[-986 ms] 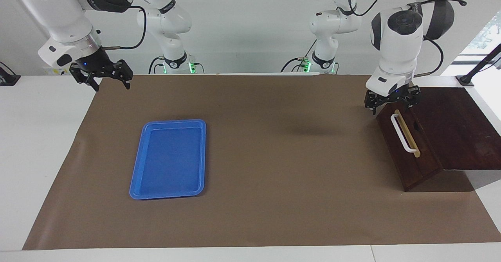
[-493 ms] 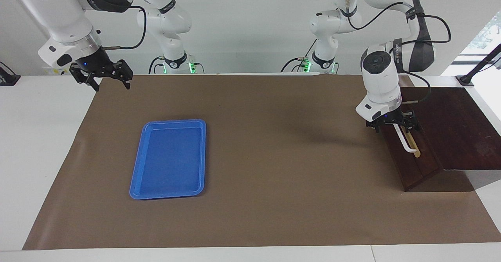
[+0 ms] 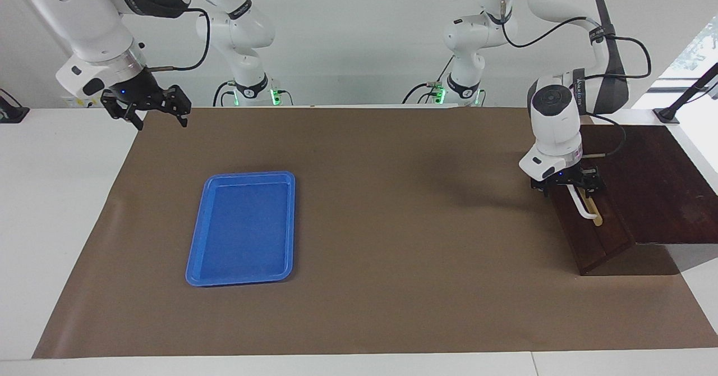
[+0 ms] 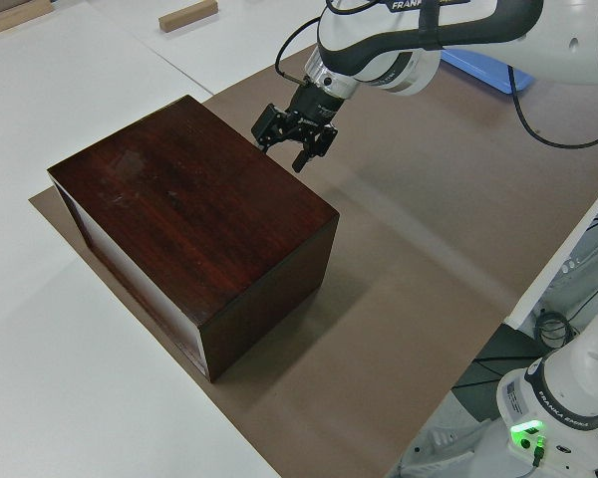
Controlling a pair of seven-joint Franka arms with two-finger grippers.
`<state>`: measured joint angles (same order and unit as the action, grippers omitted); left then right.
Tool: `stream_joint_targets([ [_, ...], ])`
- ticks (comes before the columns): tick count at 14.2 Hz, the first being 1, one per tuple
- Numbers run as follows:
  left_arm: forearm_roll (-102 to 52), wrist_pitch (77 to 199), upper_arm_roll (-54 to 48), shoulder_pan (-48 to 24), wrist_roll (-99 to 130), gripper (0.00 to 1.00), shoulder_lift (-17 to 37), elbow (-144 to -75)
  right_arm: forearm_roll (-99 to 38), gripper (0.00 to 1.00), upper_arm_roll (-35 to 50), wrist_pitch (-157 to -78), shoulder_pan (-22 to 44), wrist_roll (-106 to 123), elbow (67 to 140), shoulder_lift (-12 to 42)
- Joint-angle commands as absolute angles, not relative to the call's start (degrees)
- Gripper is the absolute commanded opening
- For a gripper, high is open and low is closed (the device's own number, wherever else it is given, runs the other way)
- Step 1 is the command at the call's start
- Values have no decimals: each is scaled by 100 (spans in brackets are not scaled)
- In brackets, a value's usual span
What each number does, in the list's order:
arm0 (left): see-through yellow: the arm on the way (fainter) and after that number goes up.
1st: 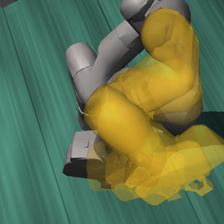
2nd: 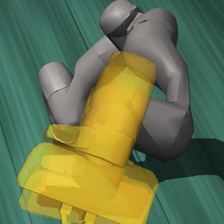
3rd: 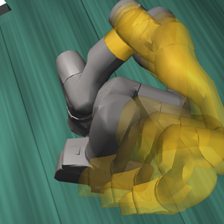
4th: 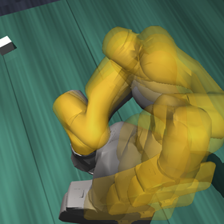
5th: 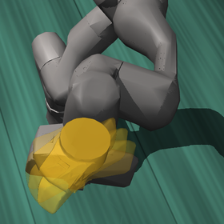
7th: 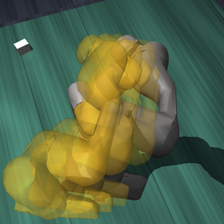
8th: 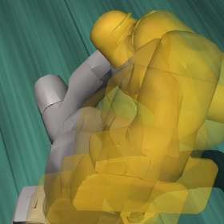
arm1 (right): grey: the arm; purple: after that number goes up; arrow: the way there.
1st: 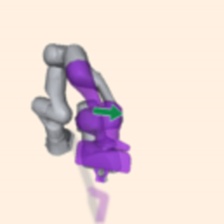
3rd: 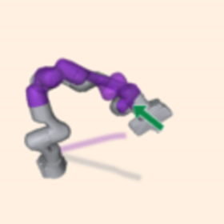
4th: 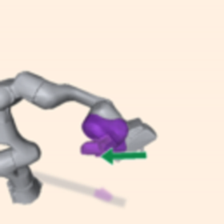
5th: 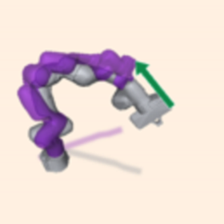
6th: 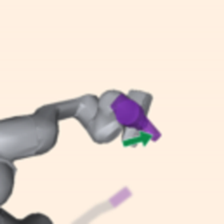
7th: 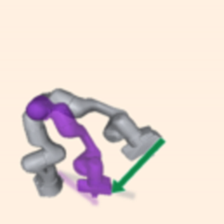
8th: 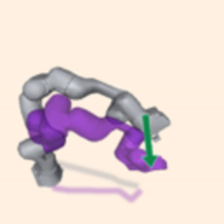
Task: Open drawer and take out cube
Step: 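Pull the drawer outward from the box with the left gripper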
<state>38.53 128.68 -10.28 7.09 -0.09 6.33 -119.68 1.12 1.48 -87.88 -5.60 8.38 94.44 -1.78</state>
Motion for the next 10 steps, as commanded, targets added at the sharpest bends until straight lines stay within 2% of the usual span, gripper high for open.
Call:
stream_joint_targets([
  [1,3999,13078,-1055,686,314,100,729,-12112,105,100,193,-8745,-598,765,9545,-290],
  [10,2857,12903,-1063,-544,1555,100,931,-11628,105,100,185,-8745,-606,756,9545,-290],
])
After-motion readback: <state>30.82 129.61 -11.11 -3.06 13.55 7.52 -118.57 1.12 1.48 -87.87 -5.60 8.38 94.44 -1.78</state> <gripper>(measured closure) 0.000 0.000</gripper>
